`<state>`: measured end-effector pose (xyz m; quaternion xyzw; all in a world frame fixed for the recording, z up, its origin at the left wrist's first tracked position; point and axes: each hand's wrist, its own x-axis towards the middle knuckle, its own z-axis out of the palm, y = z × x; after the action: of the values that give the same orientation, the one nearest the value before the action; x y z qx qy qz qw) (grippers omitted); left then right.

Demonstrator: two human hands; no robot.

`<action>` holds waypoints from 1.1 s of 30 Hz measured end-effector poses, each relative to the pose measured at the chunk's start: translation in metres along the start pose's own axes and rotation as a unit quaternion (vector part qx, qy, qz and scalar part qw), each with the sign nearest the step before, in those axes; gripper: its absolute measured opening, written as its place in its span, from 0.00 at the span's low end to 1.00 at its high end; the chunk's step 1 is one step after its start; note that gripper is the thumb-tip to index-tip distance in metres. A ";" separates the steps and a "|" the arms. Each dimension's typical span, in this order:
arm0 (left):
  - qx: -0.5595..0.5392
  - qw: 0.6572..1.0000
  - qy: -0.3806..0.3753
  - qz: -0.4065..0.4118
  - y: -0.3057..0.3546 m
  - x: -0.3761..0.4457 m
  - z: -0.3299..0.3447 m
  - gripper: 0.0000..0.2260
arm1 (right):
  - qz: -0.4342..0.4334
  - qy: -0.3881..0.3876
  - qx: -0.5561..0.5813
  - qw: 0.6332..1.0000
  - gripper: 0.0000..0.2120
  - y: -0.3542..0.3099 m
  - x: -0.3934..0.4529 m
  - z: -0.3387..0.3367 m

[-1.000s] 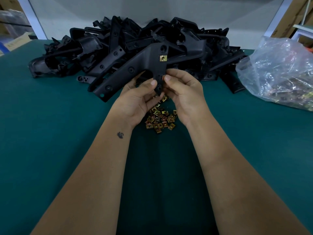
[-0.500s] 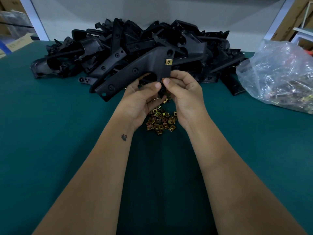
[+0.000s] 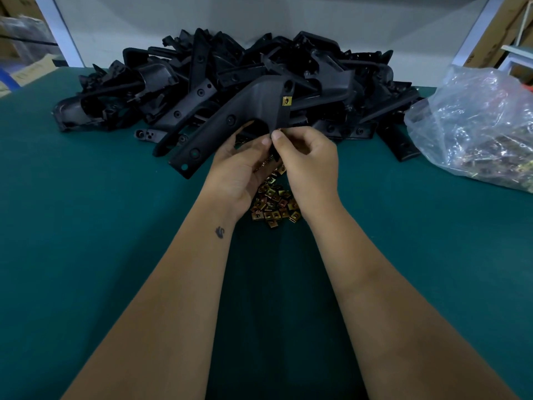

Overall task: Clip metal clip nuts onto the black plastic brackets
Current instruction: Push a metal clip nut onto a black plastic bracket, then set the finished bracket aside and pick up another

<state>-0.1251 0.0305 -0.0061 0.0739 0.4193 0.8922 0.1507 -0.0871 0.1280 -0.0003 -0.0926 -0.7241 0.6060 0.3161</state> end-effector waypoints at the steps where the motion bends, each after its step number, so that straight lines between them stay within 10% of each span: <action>1: 0.003 1.000 -0.001 -0.002 0.000 0.000 0.001 0.12 | -0.007 0.006 -0.010 1.000 0.05 0.000 0.000 -0.001; 16: 0.002 0.999 -0.035 -0.013 0.000 -0.001 0.004 0.09 | -0.086 0.039 -0.114 0.989 0.11 -0.005 -0.005 0.000; 26: 0.006 0.992 0.107 0.067 0.003 -0.015 0.005 0.14 | 0.027 0.087 -0.008 0.996 0.20 0.005 0.007 -0.024; 33: 0.469 0.868 0.049 0.156 -0.001 -0.029 0.006 0.07 | 0.085 0.131 0.042 0.987 0.15 0.004 -0.014 -0.046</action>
<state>-0.0965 0.0254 -0.0031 0.1567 0.7780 0.6051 -0.0635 -0.0512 0.1598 -0.0061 -0.2188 -0.6398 0.6433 0.3591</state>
